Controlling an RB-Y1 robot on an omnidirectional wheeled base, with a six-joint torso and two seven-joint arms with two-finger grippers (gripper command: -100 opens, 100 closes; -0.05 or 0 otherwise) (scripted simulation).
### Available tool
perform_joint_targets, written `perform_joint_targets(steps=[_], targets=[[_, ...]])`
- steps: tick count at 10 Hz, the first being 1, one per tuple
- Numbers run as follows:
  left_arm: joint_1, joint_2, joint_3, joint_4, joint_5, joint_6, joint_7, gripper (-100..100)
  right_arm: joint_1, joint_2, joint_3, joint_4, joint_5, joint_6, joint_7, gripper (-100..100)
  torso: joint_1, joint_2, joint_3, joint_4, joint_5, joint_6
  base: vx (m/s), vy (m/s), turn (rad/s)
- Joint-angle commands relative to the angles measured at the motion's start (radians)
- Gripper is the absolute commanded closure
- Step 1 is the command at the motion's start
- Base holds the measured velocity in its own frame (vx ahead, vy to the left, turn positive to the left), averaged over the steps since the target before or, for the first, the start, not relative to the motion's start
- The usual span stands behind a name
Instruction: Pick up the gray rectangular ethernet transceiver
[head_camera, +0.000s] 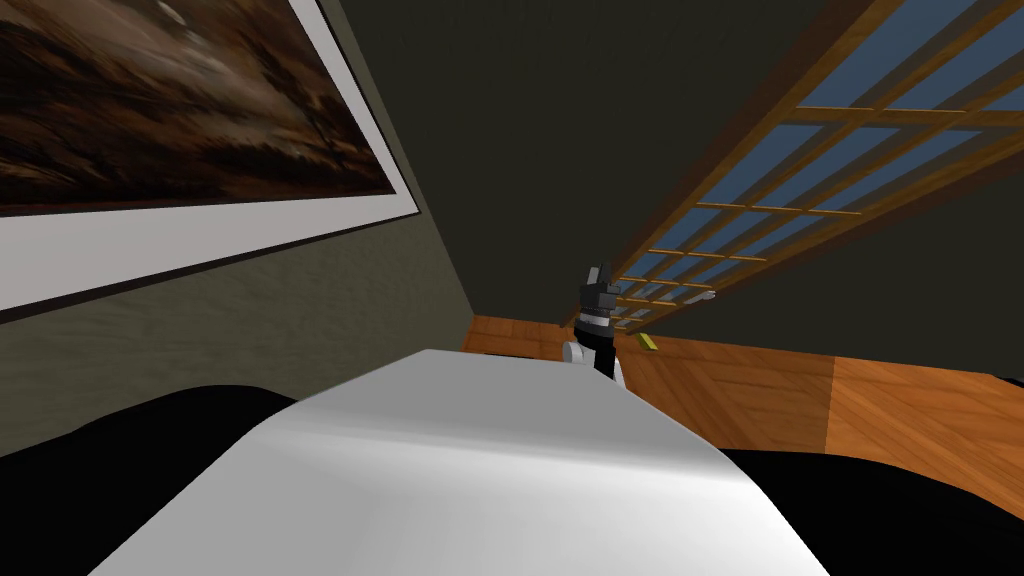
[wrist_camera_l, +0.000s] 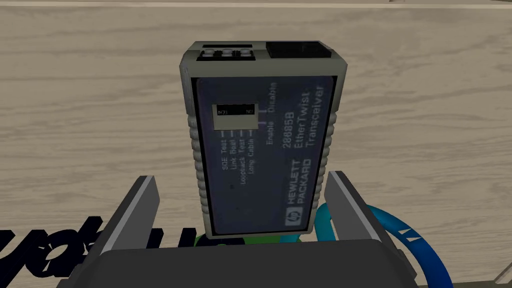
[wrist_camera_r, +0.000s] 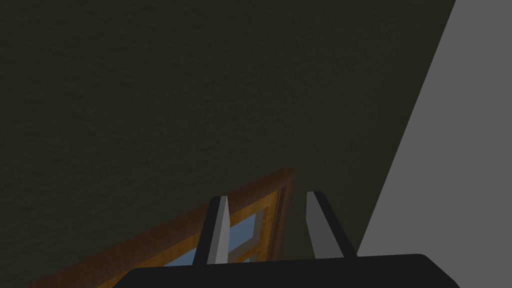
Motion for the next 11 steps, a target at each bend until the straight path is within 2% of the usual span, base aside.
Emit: perform_joint_targets(steps=[1, 2, 6, 7, 8, 10, 11], targets=[[0.0, 0.0, 0.0, 0.0, 0.0, 0.0, 0.0, -100, 0.0, 0.0, 0.0, 0.0, 0.0, 0.0, 0.0, 0, 0.0, 0.0, 0.0, 0.0, 0.0, 0.0, 0.0, 0.0, 0.0], [-0.001, -0.003, 0.002, 0.001, -0.001, 0.003, -0.002, 100, 0.0, 0.0, 0.0, 0.0, 0.0, 0.0, 0.0, 0, 0.0, 0.0, 0.0, 0.0, 0.0, 0.0, 0.0, 0.0, 0.0], [0.0, -0.002, 0.001, 0.001, -0.001, 0.003, -0.002, 100, 0.0, 0.0, 0.0, 0.0, 0.0, 0.0, 0.0, 0, 0.0, -0.001, 0.0, 0.0, 0.0, 0.0, 0.0, 0.0, 0.0], [0.0, -0.002, 0.001, 0.001, -0.001, 0.003, -0.002, 0, 0.0, 0.0, 0.0, 0.0, 0.0, 0.0, 0.0, 0, 0.0, -0.001, 0.0, 0.0, 0.0, 0.0, 0.0, 0.0, 0.0], [0.015, 0.029, -0.016, -0.012, 0.014, -0.019, 0.008, 100, 0.0, 0.0, 0.0, 0.0, 0.0, 0.0, 0.0, 0, 0.0, -0.001, 0.0, 0.0, 0.0, 0.0, 0.005, 0.002, 0.02], [0.036, 0.062, -0.027, -0.034, 0.033, -0.037, 0.011, 100, 0.0, 0.0, 0.0, 0.0, 0.0, 0.0, 0.0, 0, 0.0, -0.001, -0.001, -0.001, -0.003, 0.0, 0.01, -0.009, 0.008], [0.039, 0.053, -0.013, -0.049, 0.028, -0.022, 0.0, 100, 0.0, 0.0, 0.0, 0.0, 0.0, 0.0, 0.0, 0, -0.001, -0.001, -0.002, -0.002, -0.005, 0.001, 0.006, -0.008, 0.002]])
